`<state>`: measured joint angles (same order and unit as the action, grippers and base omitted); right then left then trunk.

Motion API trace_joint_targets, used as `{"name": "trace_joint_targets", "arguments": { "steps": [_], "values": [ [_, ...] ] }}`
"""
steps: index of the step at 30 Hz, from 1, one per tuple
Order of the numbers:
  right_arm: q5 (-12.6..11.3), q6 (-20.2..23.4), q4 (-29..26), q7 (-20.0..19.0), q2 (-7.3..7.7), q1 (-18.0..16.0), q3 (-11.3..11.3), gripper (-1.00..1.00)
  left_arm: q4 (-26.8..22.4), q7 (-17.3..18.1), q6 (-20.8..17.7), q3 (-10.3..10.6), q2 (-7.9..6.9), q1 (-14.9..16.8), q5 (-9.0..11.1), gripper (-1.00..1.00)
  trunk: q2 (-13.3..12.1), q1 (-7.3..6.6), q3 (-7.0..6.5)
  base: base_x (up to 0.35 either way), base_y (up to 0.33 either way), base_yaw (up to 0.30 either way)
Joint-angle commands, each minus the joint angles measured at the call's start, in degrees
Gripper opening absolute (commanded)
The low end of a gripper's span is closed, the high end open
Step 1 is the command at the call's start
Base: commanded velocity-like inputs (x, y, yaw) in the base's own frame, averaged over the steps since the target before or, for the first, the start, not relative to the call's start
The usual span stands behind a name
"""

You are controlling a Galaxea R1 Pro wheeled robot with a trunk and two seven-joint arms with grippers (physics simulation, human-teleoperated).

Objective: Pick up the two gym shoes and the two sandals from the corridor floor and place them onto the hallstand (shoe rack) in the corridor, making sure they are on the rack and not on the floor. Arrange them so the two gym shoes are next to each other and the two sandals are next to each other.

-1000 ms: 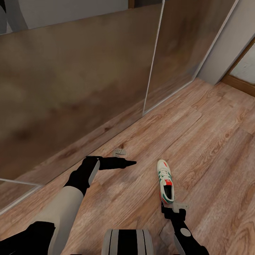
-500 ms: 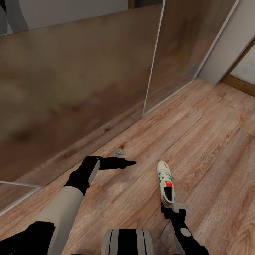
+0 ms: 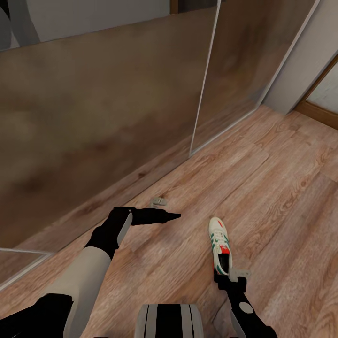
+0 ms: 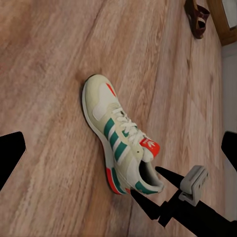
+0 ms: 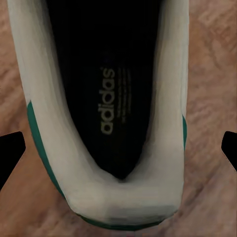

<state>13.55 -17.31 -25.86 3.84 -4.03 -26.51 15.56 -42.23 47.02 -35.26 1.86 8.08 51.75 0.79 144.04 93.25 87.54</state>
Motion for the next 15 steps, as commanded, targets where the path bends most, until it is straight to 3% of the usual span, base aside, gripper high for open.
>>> {"name": "trace_joint_targets", "arguments": {
  "steps": [1,15],
  "values": [
    [0.6,-0.2,0.0,0.1,-0.05,0.0,0.3,1.0,0.0,0.1,-0.4,0.0,0.0,0.0,0.1,1.0,0.0,0.0,0.03,0.065,0.0,0.0],
    [0.6,-0.2,0.0,0.1,-0.02,0.0,0.3,1.0,0.0,0.1,-0.4,0.0,0.0,0.0,0.2,1.0,0.0,0.0,0.03,0.015,0.0,0.0]
  ]
}}
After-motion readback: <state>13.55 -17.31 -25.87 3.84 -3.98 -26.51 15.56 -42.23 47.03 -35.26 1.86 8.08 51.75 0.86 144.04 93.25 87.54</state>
